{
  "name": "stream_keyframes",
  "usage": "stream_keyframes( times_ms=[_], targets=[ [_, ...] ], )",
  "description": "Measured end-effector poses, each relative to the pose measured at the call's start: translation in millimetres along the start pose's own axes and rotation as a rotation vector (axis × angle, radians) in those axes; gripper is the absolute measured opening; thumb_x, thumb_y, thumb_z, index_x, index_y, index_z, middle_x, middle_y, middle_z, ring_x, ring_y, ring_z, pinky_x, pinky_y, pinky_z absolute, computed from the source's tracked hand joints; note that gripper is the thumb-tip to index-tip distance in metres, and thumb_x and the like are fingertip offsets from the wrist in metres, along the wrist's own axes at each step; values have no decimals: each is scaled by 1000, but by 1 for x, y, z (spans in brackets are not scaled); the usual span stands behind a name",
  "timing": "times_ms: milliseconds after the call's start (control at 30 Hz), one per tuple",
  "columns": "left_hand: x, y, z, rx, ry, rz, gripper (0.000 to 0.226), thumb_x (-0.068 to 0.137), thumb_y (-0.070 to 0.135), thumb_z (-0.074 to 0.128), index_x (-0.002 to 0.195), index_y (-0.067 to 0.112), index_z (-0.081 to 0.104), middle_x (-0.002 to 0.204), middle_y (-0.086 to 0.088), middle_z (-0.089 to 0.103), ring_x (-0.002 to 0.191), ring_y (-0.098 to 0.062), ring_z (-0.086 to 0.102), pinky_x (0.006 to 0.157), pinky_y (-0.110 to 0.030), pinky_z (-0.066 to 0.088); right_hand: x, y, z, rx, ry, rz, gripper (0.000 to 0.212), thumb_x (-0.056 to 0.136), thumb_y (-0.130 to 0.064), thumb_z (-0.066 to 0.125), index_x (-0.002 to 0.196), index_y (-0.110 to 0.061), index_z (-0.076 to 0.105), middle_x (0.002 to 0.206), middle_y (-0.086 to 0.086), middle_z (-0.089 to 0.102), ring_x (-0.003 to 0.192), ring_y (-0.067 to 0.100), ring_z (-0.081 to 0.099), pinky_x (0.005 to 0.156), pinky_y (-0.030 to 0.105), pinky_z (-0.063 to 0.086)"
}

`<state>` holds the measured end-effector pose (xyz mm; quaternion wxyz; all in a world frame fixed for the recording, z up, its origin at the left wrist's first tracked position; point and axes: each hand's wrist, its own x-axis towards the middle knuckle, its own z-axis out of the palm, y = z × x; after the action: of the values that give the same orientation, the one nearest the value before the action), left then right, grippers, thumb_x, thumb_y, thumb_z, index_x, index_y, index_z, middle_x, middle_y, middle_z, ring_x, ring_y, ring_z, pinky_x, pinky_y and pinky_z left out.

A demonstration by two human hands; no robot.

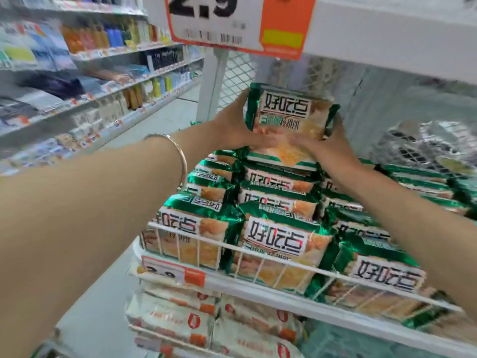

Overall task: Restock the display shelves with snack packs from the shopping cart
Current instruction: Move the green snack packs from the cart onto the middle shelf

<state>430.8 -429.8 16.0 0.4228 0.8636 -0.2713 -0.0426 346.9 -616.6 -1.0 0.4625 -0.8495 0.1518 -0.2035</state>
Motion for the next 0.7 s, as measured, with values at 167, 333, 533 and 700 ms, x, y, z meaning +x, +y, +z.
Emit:
stream_keyframes(
  times_ms=[167,333,533,700],
  targets=[
    [-75,-34,-50,271,244,-66,71,95,49,61,152,19,33,154,-5,43,137,-25,44,112,-41,37,-55,-43,19,-195,166,-218,89,86,-33,67,157,-25,14,134,-2,50,127,13,47,111,38,41],
    [-216,-97,-106,451,339,-198,51,97,31,58,143,17,44,143,-7,49,130,-30,47,107,-50,39,-149,-86,84,-495,-155,-394,85,88,-30,67,157,-15,19,165,13,13,153,30,10,125,46,8],
    [-401,-158,-146,495,279,-587,51,99,33,56,144,16,43,144,-10,47,129,-31,47,103,-44,41,-272,-128,186,-484,-404,-594,72,78,-28,59,144,-4,44,153,27,33,144,43,28,120,57,18],
    [-507,-200,-144,422,321,-893,38,90,33,59,122,12,59,117,-16,61,111,-36,58,89,-45,50,-346,-130,263,-539,-733,-649,67,92,-24,61,152,-16,31,162,16,15,151,31,10,123,41,2]
  ],
)
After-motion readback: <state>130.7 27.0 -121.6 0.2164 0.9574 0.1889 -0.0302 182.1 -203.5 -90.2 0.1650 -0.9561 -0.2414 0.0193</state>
